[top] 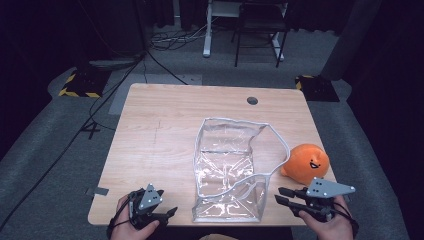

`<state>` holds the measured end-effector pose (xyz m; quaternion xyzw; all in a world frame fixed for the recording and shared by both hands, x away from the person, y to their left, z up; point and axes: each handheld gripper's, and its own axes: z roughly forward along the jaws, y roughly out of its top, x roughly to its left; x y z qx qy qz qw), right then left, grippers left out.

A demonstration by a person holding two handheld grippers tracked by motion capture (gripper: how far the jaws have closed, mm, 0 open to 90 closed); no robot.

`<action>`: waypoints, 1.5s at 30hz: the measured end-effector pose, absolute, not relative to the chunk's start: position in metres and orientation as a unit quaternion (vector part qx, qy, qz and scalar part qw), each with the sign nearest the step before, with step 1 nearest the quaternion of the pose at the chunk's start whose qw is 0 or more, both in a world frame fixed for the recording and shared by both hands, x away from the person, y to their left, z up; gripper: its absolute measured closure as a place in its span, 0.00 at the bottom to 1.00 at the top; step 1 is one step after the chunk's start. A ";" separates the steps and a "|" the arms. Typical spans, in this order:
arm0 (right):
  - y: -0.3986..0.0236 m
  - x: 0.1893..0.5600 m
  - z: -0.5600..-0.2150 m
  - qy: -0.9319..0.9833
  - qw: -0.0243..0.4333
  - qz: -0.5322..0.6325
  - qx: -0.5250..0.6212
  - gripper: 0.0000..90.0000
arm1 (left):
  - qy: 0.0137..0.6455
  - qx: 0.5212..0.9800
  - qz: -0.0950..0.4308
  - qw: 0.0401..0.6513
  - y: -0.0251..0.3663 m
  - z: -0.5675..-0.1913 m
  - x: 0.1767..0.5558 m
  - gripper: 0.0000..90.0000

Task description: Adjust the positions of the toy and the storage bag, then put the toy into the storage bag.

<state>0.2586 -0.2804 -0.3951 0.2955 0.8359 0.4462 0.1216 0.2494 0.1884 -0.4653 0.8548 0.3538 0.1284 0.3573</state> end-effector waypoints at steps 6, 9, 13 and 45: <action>-0.294 0.268 -0.381 0.832 0.136 0.442 0.308 0.77 | 0.363 0.847 0.151 0.359 0.196 -0.468 0.262 0.34; -0.301 0.273 -0.377 0.827 0.141 0.442 0.316 0.77 | 0.370 0.844 0.153 0.358 0.200 -0.470 0.267 0.34; -0.310 0.278 -0.370 0.822 0.151 0.443 0.325 0.77 | 0.381 0.841 0.154 0.352 0.207 -0.476 0.272 0.34; -0.380 0.350 -0.352 0.774 0.209 0.436 0.410 0.67 | 0.400 0.845 0.147 0.324 0.217 -0.497 0.301 0.33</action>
